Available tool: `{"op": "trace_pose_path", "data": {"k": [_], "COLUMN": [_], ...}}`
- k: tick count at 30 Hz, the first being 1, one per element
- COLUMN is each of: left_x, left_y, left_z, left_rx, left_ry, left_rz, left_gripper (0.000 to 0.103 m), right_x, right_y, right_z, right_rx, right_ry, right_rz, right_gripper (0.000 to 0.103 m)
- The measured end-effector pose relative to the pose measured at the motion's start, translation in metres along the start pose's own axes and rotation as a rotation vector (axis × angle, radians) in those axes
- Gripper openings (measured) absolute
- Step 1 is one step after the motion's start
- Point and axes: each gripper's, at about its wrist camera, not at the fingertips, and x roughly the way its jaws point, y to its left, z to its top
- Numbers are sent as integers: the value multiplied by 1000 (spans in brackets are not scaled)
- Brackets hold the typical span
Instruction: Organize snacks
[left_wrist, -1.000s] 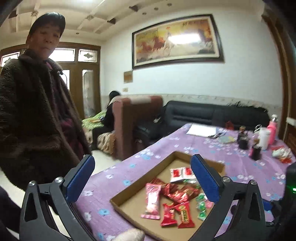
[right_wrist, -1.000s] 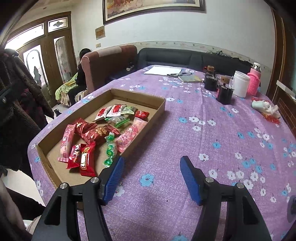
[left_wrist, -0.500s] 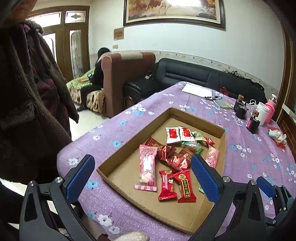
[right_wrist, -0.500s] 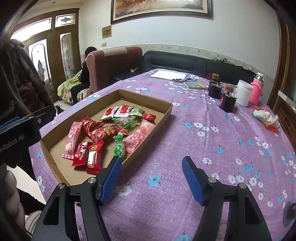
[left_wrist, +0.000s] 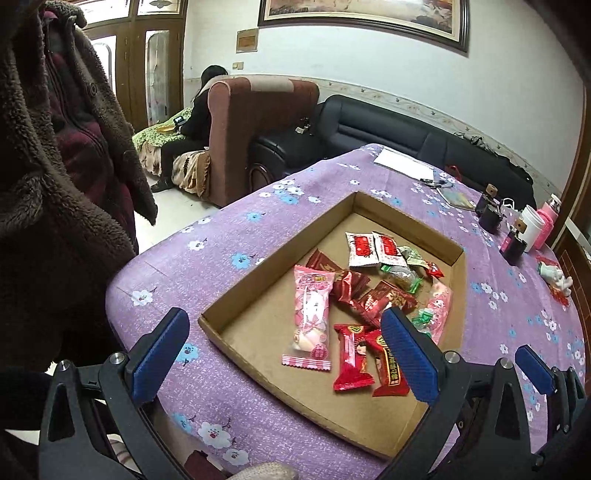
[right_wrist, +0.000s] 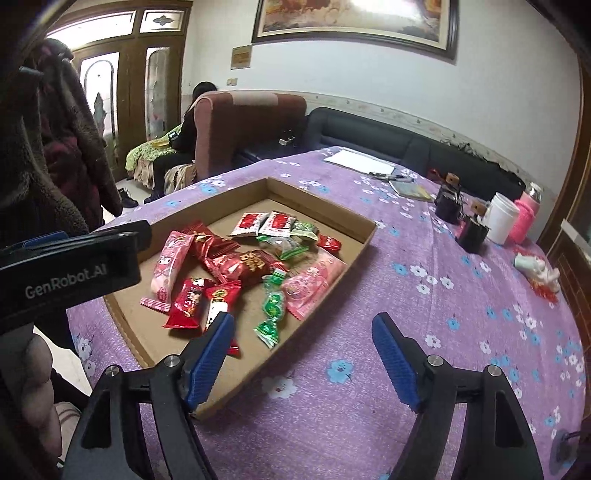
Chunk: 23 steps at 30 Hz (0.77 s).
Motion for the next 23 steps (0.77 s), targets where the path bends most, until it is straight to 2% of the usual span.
{"op": "trace_pose_path", "data": {"k": [16, 23], "left_x": [13, 9], "left_y": [13, -2], "left_z": [3, 9], "left_rx": [-26, 6], "left_ry": [24, 14], "left_rz": [20, 15], "left_gripper": [103, 103], "right_x": [8, 7], "right_y": [21, 4], "right_z": [8, 11], "right_rx": [-48, 1], "right_ry": [5, -8], "right_rz": [4, 26], "right_gripper": [80, 80]}}
